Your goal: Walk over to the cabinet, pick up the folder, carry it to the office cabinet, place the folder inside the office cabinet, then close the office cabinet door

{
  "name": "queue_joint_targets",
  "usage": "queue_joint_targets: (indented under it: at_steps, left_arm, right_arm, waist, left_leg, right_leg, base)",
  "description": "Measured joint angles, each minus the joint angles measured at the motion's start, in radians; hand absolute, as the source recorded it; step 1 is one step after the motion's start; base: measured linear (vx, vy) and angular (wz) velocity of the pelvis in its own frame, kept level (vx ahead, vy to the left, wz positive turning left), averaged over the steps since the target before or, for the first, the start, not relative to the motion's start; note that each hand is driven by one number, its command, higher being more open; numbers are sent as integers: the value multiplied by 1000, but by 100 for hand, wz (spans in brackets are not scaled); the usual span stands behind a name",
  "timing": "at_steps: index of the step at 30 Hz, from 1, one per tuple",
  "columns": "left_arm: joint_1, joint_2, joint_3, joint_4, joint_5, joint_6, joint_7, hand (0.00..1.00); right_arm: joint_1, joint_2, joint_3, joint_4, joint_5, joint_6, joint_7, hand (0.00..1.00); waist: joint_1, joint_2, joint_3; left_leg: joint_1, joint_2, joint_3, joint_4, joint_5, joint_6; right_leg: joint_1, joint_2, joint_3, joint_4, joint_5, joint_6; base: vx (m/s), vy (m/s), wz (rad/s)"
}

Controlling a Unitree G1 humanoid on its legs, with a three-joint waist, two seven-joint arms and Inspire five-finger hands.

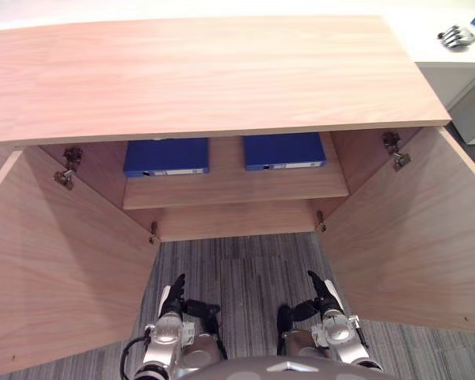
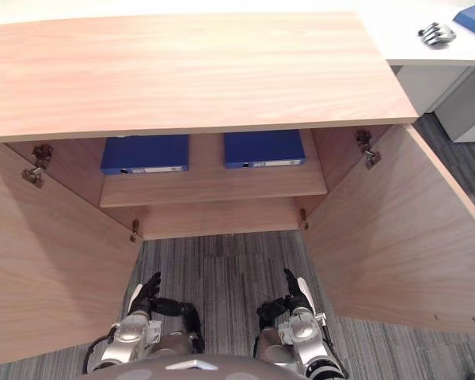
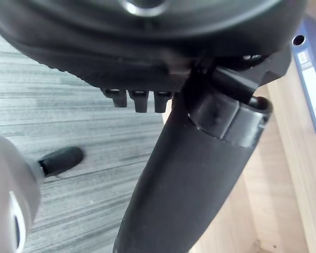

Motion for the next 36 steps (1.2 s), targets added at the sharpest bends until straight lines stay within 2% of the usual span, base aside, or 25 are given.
queue_joint_targets:
  at_steps: [8,16,22,26,29,31,36]
  left_arm:
    - [30,-1,36,43,1,18,-1,100]
    - [27,3,45,58,2,19,-3,100]
    - [30,1,82,58,4,20,-6,100]
    - [53,-15,85,45,14,21,-7,100]
    - [77,-54,121,25,37,22,-15,100]
    - [78,-74,131,23,47,22,-18,100]
    - [58,-131,159,19,70,22,-25,100]
  right_arm:
    - [21,8,-111,54,89,24,0,100]
    - [51,13,-270,54,241,24,0,100]
    - [124,29,-382,-131,395,16,-23,100]
    - [204,58,-436,-302,468,4,-47,100]
    - [236,93,-488,-421,509,-15,-61,100]
    - [243,104,-507,-479,528,-27,-81,100]
    - [244,119,-551,-613,554,-48,-133,100]
  waist:
    - [-6,-9,-23]
    - [-16,7,-42]
    - [-45,-2,-49]
    - [-63,-7,-77]
    - [-82,-2,-91]
    - [-100,2,-93]
    - [-112,15,-101]
  left_leg:
    - [67,-19,25,-48,5,-6]
    - [130,-22,91,-48,-30,-10]
    - [180,-16,179,-47,-61,-21]
    - [202,-1,259,-14,-101,-33]
    - [211,16,321,21,-134,-46]
    - [215,24,344,33,-139,-44]
    - [224,46,399,45,-147,-54]
  right_leg:
    - [37,-1,43,-31,15,7]
    - [65,7,113,-43,20,12]
    - [63,25,193,-37,16,7]
    - [46,46,264,-19,12,1]
    - [25,65,308,3,5,-2]
    - [19,77,324,10,4,-2]
    - [-9,110,359,32,-1,-10]
  base:
    - [-36,25,-14]
    - [39,17,-28]
    - [21,9,-44]
    - [28,-18,-53]
    - [30,-31,-60]
    - [32,-42,-45]
    - [22,-60,-33]
